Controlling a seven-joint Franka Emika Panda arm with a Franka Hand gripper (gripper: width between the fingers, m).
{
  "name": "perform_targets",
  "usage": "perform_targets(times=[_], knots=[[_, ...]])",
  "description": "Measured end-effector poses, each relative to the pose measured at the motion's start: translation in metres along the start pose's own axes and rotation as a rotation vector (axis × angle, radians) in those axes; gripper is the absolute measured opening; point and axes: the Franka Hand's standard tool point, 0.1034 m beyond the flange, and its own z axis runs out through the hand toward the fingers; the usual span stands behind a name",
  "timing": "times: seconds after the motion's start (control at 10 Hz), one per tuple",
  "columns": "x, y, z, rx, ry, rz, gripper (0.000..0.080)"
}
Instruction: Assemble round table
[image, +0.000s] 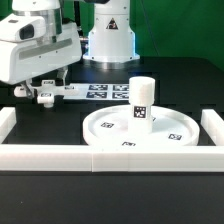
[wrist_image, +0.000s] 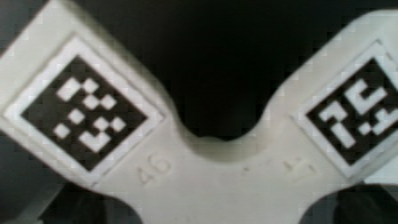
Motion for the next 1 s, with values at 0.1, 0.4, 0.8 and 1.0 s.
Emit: perform_targets(times=[0.1,0.4,0.8,1.0], knots=[[0.001,0.0,0.0,0.0,0.0,0.001,0.0537],[0.007,0.0,0.0,-0.002,0.001,-0.003,0.0442],[0.026,-0.005,-0.008,0.017,0.004,0.075,0.0442],[0.054,-0.018,-0.022,0.044,0.001,0.166,0.0442]])
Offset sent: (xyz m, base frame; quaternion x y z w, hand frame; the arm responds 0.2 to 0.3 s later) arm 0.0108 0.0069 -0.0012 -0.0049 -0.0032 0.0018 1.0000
